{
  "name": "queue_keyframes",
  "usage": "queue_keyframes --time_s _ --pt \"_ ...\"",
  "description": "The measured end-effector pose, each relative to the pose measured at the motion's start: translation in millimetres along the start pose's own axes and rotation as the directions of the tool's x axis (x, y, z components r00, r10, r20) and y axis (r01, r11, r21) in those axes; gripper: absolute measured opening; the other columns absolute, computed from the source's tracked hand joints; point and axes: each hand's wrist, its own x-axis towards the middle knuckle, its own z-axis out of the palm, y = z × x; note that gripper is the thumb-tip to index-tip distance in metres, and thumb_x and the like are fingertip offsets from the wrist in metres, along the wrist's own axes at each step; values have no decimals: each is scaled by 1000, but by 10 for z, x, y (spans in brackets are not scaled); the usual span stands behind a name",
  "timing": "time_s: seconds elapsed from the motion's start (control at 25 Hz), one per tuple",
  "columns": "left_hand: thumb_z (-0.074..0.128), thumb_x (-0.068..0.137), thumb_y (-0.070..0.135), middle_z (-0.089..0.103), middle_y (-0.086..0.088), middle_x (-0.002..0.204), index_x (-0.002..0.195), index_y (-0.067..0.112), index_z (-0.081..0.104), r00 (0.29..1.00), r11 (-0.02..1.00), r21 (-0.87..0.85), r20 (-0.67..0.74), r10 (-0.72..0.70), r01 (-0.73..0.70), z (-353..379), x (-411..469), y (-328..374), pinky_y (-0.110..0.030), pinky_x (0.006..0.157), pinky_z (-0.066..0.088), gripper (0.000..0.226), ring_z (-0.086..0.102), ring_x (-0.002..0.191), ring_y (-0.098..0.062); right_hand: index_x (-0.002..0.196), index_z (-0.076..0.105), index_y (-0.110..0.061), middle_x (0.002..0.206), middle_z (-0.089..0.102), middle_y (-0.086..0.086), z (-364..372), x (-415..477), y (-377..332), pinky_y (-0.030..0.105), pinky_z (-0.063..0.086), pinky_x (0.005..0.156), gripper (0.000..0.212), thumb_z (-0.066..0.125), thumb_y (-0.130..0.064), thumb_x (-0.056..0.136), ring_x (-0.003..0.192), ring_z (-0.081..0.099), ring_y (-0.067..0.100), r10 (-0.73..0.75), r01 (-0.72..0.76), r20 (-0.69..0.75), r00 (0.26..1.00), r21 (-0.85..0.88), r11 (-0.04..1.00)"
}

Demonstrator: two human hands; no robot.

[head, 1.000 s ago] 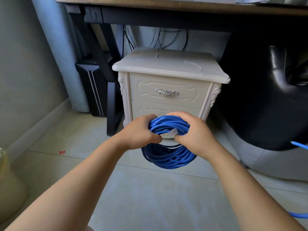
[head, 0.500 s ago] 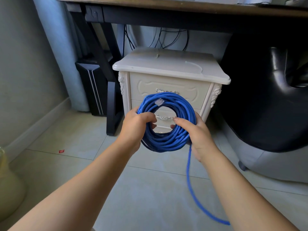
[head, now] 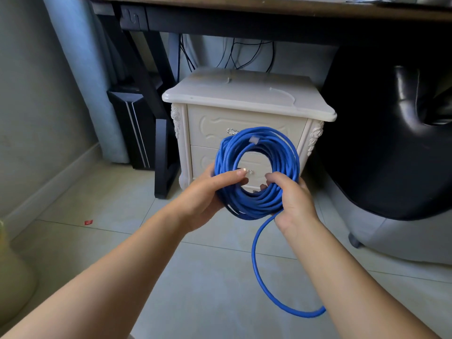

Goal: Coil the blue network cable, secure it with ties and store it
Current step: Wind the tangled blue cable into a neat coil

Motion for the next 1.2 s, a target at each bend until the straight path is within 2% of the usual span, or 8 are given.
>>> queue_keyframes --time_s 0.12,0.28,0.44,0.52,0.6,0.8,1.0,1.2 --pt "63 75 -2 49 -15 144 146 19 34 959 996 91 283 -27 1 -115 -21 -51 -50 114 34 80 46 134 -32 96 64 -12 77 64 9 -13 53 -47 32 55 57 21 70 -6 77 61 66 22 71 -69 -28 997 82 994" --pt "87 69 15 43 30 138 147 38 14 987 795 602 157 -23 -77 102 -104 -302 -31 113 33 109 40 133 4 99 63 -11 74 64 6 4 58 -39 31 56 53 21 70 -9 79 64 67 24 120 -114 -20 993 175 978" --pt "92 63 25 61 10 124 141 24 29 987 945 293 -20 160 -147 295 -48 -285 -24 95 49 100 60 114 -1 114 63 -7 92 68 15 68 22 36 53 59 76 37 68 -10 78 86 72 34 146 -151 36 989 237 960" --pt "90 59 33 67 2 102 130 10 42 968 982 103 -178 176 -160 295 16 -184 -26 81 53 89 68 96 -12 114 60 -8 92 63 16 93 -4 69 51 57 80 34 62 -2 81 84 68 33 104 -112 44 994 257 960" --pt "86 60 39 63 -1 92 122 4 50 950 990 36 -276 143 -139 276 53 -96 -33 77 54 80 66 86 -15 103 58 -11 82 56 13 93 -44 117 43 56 70 24 56 5 84 71 61 26 58 -69 55 997 229 971" --pt "83 62 29 70 -5 92 115 9 60 932 997 72 -361 39 -14 114 86 -10 -52 96 52 61 70 99 -24 105 59 -15 82 61 9 85 -119 166 36 54 62 31 57 7 83 65 63 22 -14 12 24 1000 85 996" --pt "82 60 30 71 0 92 116 12 62 945 991 129 -326 -2 46 -44 70 99 -49 96 50 62 71 100 -21 104 61 -23 83 64 7 84 -79 147 49 55 83 41 61 6 75 82 66 38 -165 169 40 986 -135 976" --pt "80 60 18 71 -4 89 109 15 62 970 946 314 -243 -6 84 -222 1 164 -47 90 53 52 69 86 -23 102 61 -29 73 61 -5 36 -75 98 44 55 77 46 64 5 72 71 61 19 -206 251 156 966 -369 895"
